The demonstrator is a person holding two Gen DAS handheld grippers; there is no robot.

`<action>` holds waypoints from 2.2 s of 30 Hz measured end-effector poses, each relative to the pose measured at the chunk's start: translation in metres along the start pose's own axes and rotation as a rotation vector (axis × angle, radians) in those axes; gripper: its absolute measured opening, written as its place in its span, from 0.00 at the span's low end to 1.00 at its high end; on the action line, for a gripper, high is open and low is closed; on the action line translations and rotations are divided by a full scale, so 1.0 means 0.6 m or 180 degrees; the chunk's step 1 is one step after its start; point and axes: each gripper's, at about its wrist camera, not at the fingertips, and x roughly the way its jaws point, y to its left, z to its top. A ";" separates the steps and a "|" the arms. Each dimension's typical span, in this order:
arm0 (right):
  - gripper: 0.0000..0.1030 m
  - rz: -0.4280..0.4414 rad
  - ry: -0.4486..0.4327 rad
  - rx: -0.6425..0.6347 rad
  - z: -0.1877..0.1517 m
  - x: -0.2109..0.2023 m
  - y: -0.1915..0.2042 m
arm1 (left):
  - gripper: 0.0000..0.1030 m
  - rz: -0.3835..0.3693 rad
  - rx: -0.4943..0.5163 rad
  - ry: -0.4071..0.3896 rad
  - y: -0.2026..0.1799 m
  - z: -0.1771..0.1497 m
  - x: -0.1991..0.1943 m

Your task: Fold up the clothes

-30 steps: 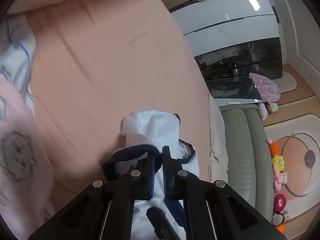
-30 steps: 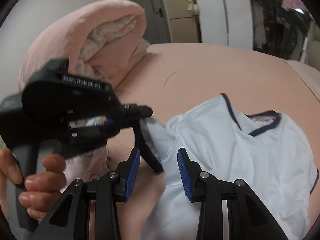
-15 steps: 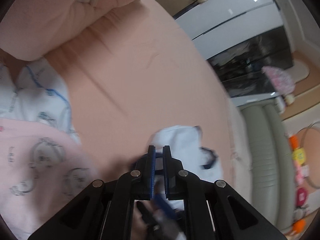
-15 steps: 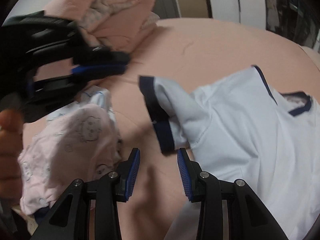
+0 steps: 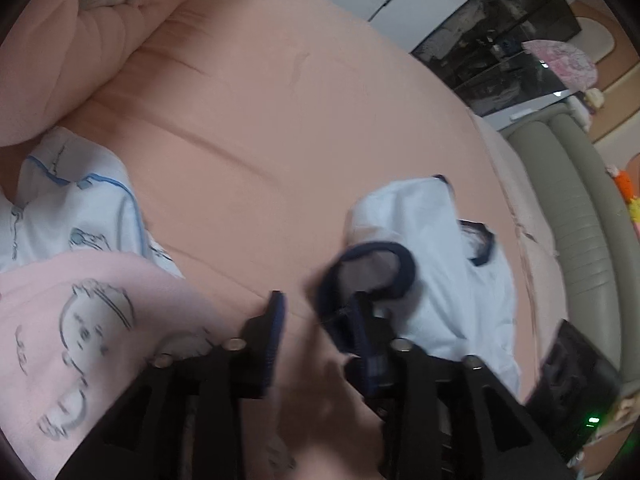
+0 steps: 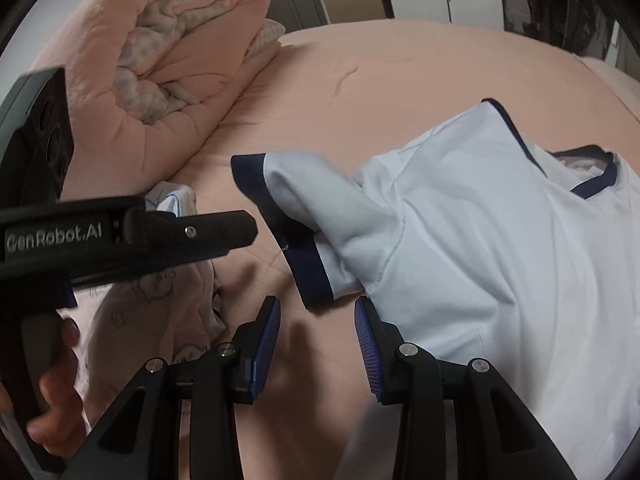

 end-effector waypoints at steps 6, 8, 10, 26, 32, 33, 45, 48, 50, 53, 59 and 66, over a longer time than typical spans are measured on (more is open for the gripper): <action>0.37 -0.0186 -0.0099 -0.0061 0.010 0.010 0.019 | 0.43 0.0162 0.0537 0.0065 -0.036 0.004 0.022; 0.37 -0.0247 -0.0121 -0.0005 0.007 0.015 0.016 | 0.43 0.0389 0.0721 0.0042 -0.050 0.002 0.036; 0.36 -0.0374 -0.0238 0.0001 0.006 0.013 0.015 | 0.43 0.0470 0.0837 0.0000 -0.060 0.000 0.052; 0.09 -0.0502 -0.0693 0.0426 0.021 -0.046 -0.050 | 0.44 0.0556 0.0864 -0.0299 -0.094 0.003 0.074; 0.09 -0.0336 -0.0725 0.0377 0.009 -0.053 -0.038 | 0.12 0.0888 0.1005 -0.0393 -0.122 -0.001 0.089; 0.10 -0.0280 -0.0703 0.0401 0.006 -0.054 -0.038 | 0.10 0.0855 0.0944 -0.0384 -0.118 0.002 0.088; 0.11 0.0309 -0.0499 0.0288 -0.018 -0.053 0.000 | 0.03 0.0326 0.0322 -0.0587 -0.056 0.030 0.018; 0.11 0.0343 -0.0485 0.0257 -0.018 -0.043 0.019 | 0.03 0.0246 0.0307 -0.0532 -0.043 0.029 0.018; 0.11 0.0396 -0.0487 0.0292 -0.010 -0.029 0.032 | 0.03 0.0220 0.0328 -0.0515 -0.051 0.024 0.017; 0.11 0.0404 -0.0467 0.0305 0.000 -0.012 0.047 | 0.03 0.0112 0.0361 -0.0439 -0.064 0.020 0.018; 0.17 0.0322 -0.0575 0.0495 0.018 -0.009 0.036 | 0.03 -0.0172 0.0430 -0.0276 -0.073 0.027 0.014; 0.18 0.0088 -0.0484 0.0314 0.046 0.023 0.051 | 0.03 -0.0118 0.0576 -0.0220 -0.087 0.023 0.019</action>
